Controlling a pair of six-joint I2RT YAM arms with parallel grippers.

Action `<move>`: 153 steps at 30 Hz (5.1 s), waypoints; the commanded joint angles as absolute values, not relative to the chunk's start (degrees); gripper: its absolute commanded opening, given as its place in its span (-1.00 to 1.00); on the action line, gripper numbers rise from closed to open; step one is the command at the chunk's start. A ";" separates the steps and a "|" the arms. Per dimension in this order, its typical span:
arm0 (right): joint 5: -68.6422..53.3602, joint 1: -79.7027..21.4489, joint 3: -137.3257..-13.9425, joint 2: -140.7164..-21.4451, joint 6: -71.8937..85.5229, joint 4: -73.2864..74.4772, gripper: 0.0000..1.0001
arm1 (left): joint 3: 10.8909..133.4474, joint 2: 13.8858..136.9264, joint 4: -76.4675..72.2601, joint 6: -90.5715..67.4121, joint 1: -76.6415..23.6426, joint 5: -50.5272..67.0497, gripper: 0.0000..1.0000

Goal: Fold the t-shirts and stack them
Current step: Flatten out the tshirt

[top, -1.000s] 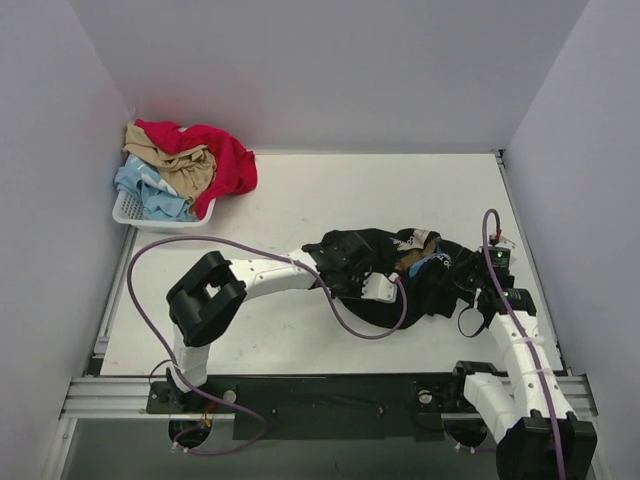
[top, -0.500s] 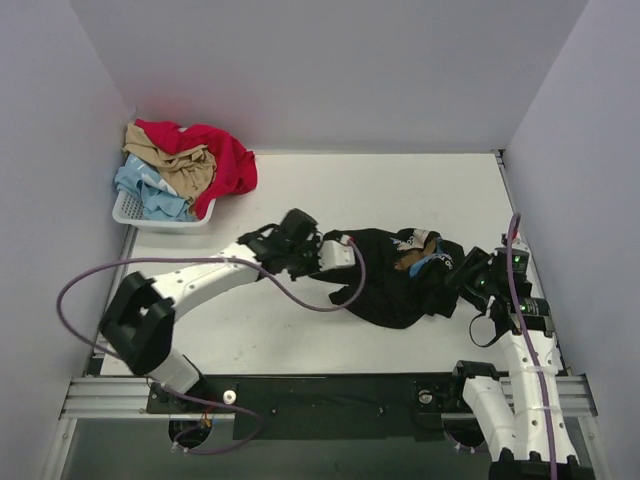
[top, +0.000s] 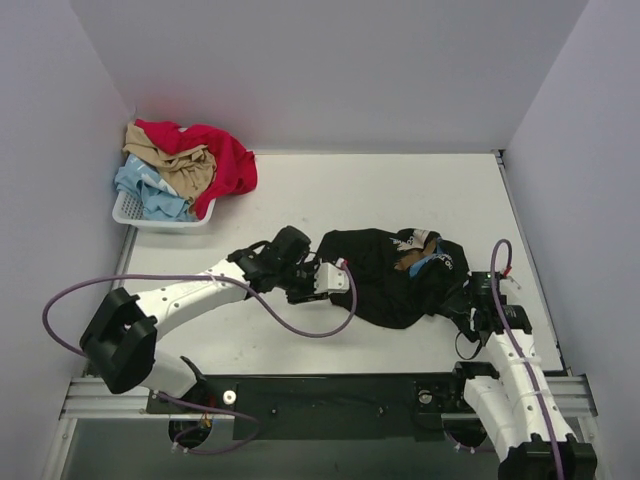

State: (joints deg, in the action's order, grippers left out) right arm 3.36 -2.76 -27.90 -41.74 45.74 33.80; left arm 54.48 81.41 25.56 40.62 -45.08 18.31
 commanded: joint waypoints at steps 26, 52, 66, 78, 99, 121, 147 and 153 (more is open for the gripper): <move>0.53 4.57 -27.58 -52.84 41.31 20.56 -1.00 | 65.22 95.35 22.16 49.11 -46.94 19.33 0.09; -4.13 -6.06 -54.21 -40.52 36.12 37.26 -1.00 | 78.84 110.04 37.25 65.81 -52.12 22.85 0.03; -2.90 -6.77 -57.83 -39.64 34.37 39.55 -1.00 | 77.69 112.32 38.23 70.40 -51.77 22.50 -0.31; 9.73 -6.77 -81.64 -38.85 28.48 43.07 -1.00 | 80.07 86.10 31.20 42.38 -42.11 9.51 -1.00; 9.48 -6.85 -117.85 -44.82 17.94 42.89 -1.00 | 101.60 53.52 52.56 31.55 -37.36 -6.48 -1.00; 11.69 1.49 -88.15 -85.92 14.15 23.46 -1.00 | 125.13 113.45 25.92 28.92 -22.50 -14.42 -1.00; -0.80 -17.22 -99.12 -121.45 -21.96 29.35 0.23 | 63.12 90.09 23.04 38.75 -40.43 18.28 0.47; 1.67 -17.75 -107.13 -130.16 -22.68 32.16 -0.04 | 59.50 93.33 16.80 42.10 -42.10 14.24 0.55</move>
State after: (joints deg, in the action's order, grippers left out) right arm -1.39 -17.32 -101.86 -128.55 -20.73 28.27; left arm 59.42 92.79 24.86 39.57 -41.10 14.87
